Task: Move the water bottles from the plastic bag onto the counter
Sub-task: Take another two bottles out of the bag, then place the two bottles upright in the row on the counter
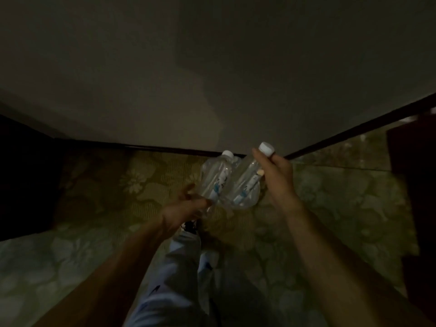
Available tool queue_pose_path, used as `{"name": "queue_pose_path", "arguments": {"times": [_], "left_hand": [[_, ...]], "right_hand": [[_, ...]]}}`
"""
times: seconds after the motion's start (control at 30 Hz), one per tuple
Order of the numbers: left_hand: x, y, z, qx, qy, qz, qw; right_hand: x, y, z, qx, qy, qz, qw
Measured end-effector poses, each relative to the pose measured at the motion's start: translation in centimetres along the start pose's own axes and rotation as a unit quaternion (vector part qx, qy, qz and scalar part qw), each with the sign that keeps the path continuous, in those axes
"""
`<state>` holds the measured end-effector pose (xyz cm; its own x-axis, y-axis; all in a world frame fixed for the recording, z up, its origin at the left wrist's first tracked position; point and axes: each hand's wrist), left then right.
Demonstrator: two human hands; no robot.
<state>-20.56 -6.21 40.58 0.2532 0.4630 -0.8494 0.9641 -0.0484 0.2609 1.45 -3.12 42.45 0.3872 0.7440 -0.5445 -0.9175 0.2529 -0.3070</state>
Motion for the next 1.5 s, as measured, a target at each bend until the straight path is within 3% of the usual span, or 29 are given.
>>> {"name": "queue_pose_path", "arguments": {"times": [0.1, 0.27, 0.6, 0.87, 1.17, 1.5], "left_hand": [[-3.0, -0.3, -1.7, 0.063, 0.035, 0.051, 0.996], [-7.3, -0.5, -2.3, 0.121, 0.101, 0.064, 0.985], [-18.9, -2.3, -2.3, 0.099, 0.261, 0.090, 0.956], [-28.2, -7.5, -4.5, -0.002, 0.407, -0.011, 0.913], [-37.9, -18.3, -6.5, 0.013, 0.500, -0.140, 0.855], [-50.0, -35.2, -9.5, 0.046, 0.596, -0.326, 0.732]], "right_hand": [[-2.7, 0.4, 2.9, -0.031, -0.017, 0.013, 0.999], [-8.3, 2.1, 6.2, -0.029, -0.103, -0.028, 0.994], [-20.1, 3.9, 12.7, 0.001, -0.211, 0.000, 0.977], [-29.1, 10.2, 20.1, -0.027, -0.326, 0.109, 0.939], [-37.2, 19.4, 26.1, -0.085, -0.406, 0.239, 0.878], [-48.7, 35.5, 30.8, -0.046, -0.542, 0.209, 0.813]]}}
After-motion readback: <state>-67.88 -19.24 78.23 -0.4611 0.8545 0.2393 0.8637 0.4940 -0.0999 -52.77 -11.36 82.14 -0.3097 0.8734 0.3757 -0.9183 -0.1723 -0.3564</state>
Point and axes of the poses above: each hand's wrist, its own x-axis towards the middle knuckle, its own y-axis out of the palm, z = x × y, and after that the axes turned 11 degrees about -x, right-handed
